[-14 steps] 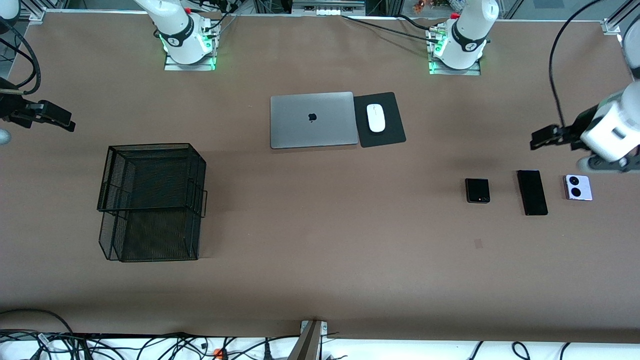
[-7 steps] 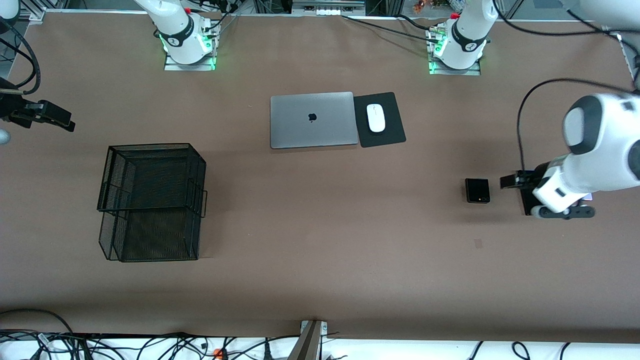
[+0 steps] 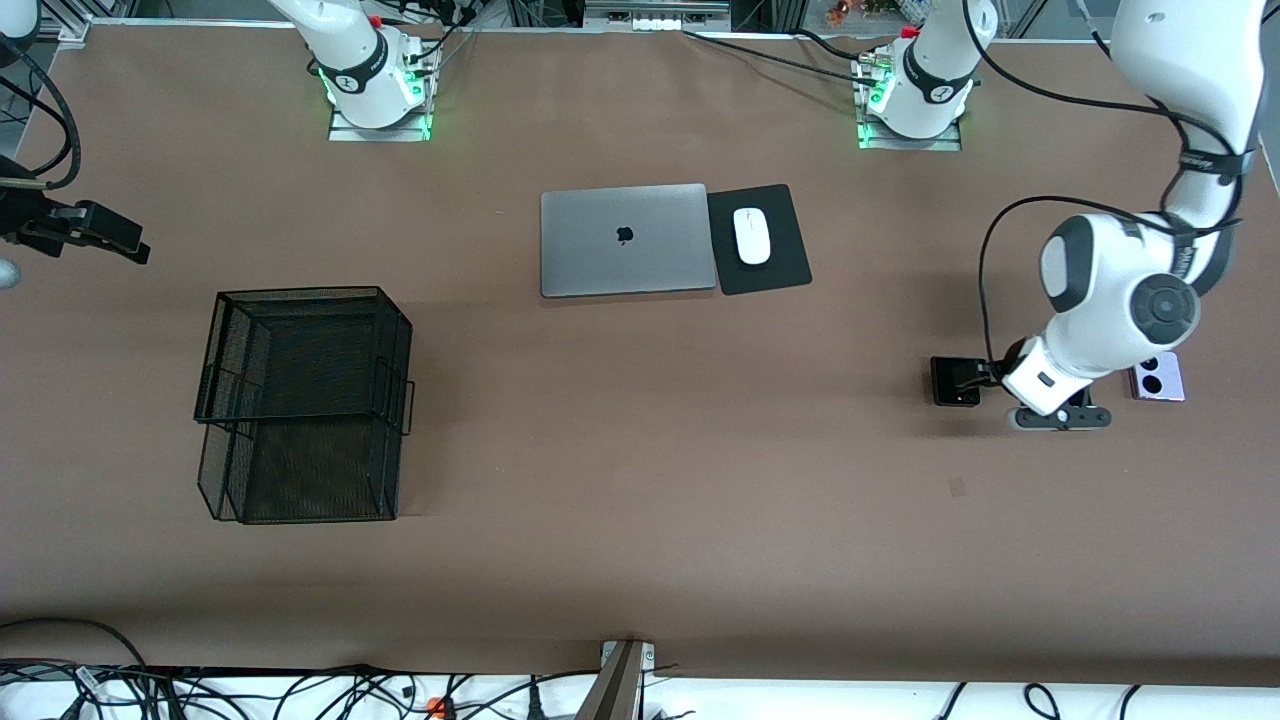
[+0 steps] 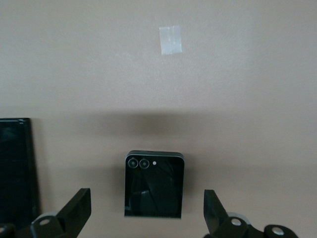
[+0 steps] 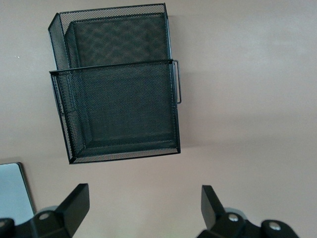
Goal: Place phones with both arms
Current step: 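Lower and close the left gripper on the black flip phone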
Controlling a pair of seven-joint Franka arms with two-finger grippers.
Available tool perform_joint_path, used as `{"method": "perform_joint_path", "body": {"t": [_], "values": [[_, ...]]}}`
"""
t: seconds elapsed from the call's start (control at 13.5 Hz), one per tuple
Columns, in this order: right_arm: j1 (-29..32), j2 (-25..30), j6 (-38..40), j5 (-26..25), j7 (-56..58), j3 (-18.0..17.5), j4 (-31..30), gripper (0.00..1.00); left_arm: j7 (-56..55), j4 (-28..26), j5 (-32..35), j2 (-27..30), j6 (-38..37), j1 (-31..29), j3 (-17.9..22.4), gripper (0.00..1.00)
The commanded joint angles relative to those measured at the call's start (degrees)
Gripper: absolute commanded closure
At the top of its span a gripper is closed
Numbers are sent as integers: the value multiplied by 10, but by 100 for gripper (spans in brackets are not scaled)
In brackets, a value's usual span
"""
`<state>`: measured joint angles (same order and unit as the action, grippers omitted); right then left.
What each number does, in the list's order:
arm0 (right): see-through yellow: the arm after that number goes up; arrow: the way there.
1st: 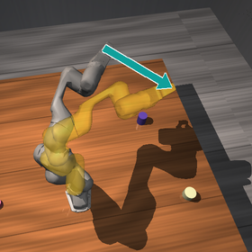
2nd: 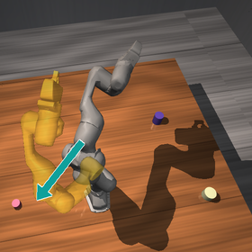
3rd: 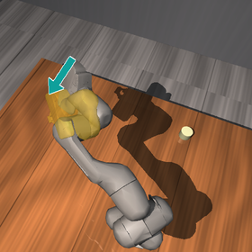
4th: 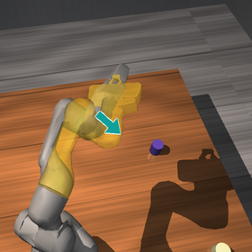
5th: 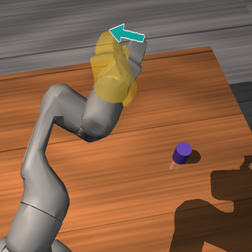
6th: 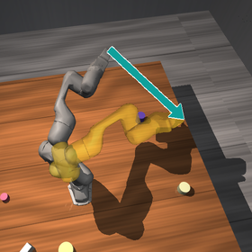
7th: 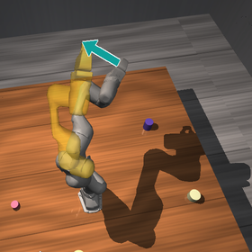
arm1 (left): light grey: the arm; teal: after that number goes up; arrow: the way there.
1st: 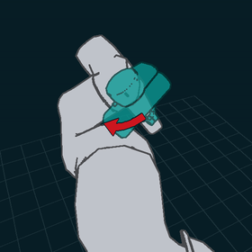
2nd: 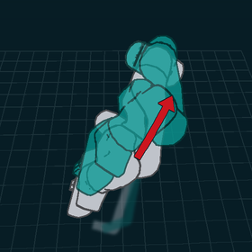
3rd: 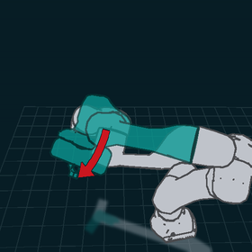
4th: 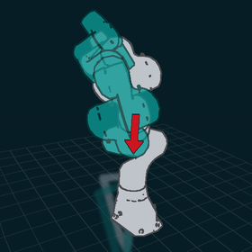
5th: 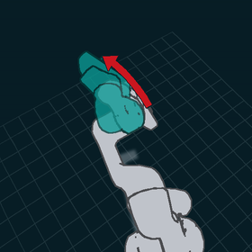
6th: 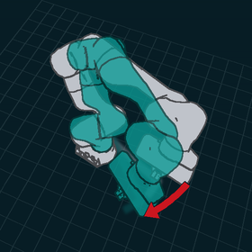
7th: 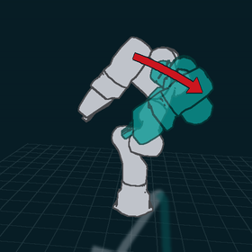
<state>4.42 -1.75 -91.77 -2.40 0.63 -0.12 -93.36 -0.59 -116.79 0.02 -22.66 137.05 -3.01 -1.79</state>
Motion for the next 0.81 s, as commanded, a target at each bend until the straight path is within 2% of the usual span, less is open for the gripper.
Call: {"method": "perform_joint_path", "body": {"t": [0.0, 0.3, 0.74], "values": [[8, 3, 1, 1, -5, -8, 5, 0, 11, -10, 3, -20, 37, -3, -4, 0], [8, 3, 1, 1, -5, -8, 5, 0, 11, -42, 4, -48, 111, -4, -4, 0], [8, 3, 1, 1, -5, -8, 5, 0, 12, -45, 5, -72, 122, -3, -4, 0]]}}
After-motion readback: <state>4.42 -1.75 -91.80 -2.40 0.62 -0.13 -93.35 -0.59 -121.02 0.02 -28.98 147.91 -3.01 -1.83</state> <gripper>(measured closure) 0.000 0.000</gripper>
